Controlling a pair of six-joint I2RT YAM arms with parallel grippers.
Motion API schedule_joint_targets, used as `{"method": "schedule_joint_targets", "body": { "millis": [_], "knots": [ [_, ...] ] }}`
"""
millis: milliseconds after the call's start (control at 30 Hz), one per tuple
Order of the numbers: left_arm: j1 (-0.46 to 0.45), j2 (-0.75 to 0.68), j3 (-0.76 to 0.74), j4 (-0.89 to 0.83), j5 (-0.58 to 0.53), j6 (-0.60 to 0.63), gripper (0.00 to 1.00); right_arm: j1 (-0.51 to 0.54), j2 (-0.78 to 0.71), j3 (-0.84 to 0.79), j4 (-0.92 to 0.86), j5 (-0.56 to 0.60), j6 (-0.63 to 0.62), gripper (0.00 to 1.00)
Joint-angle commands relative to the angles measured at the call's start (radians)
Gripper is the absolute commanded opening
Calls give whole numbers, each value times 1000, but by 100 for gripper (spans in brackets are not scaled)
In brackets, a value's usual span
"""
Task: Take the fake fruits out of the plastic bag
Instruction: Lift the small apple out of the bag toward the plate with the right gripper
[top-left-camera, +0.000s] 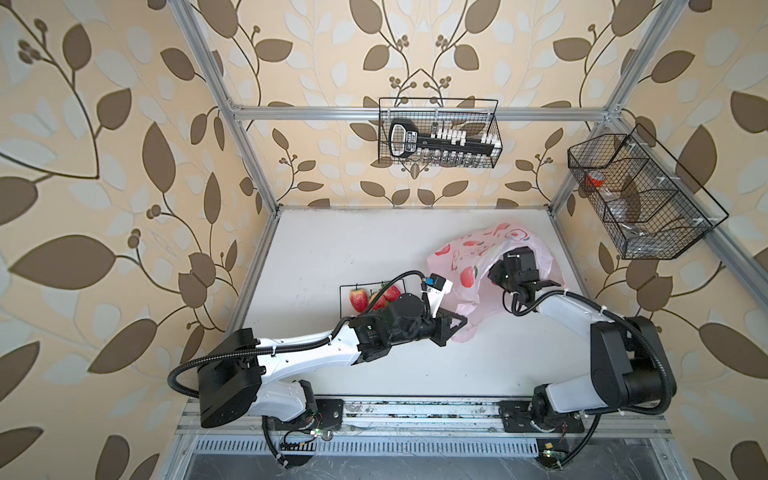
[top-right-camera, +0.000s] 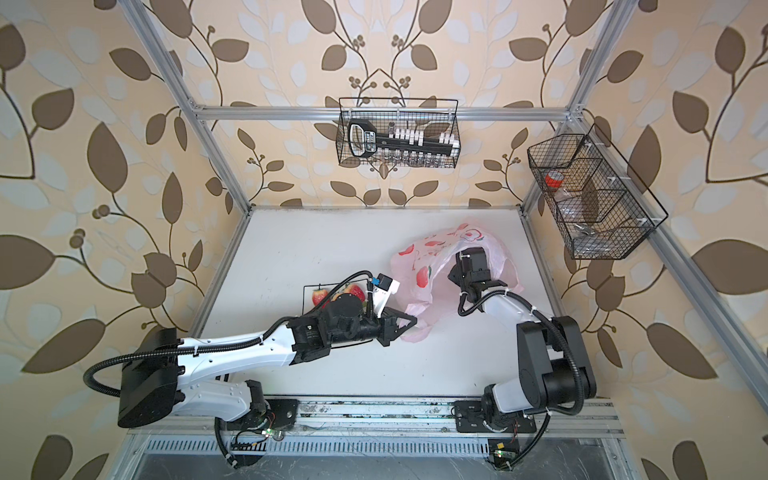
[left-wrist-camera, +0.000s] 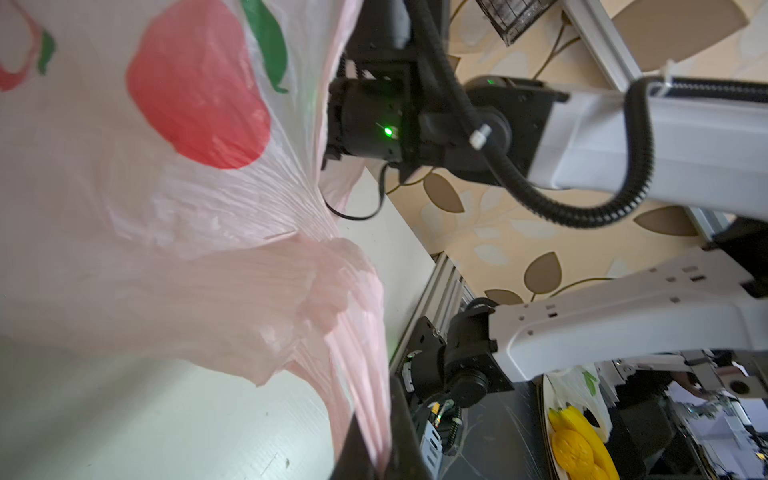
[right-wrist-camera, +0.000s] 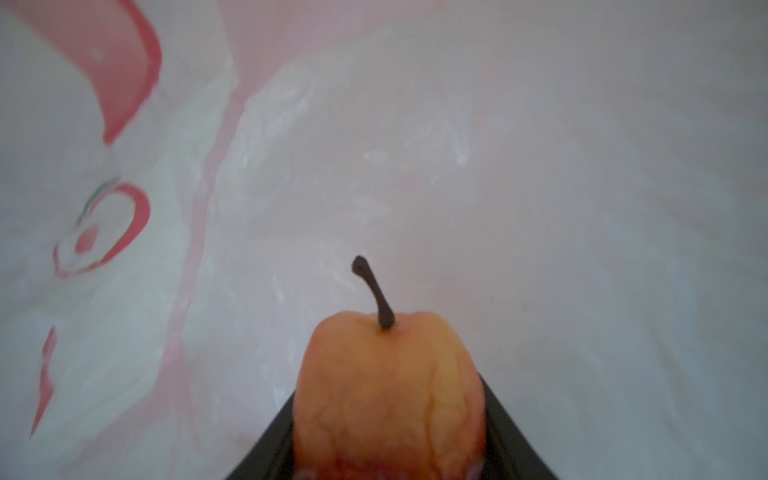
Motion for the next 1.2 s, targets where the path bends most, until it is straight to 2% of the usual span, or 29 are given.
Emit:
{"method": "schedule_joint_targets", "body": {
  "millis": [0,300,600,833,1167],
  "knots": [
    [35,8,1,-6,-50,34,0,-16,-78,-67,50,-152,9,45],
    [151,68,48,-40,-60,73,0,-34,-259,-175,68,-322,13,45],
    [188,197,172,-81,-30,131,0,-35,-334,-216,74,-495,39,44],
    [229,315,274,-90,32,130,0,-28,-413,-260,39,-602,36,43],
    [234,397,292,-64,42,87,1,-10,-591,-310,-48,-728,14,43]
  ]
}}
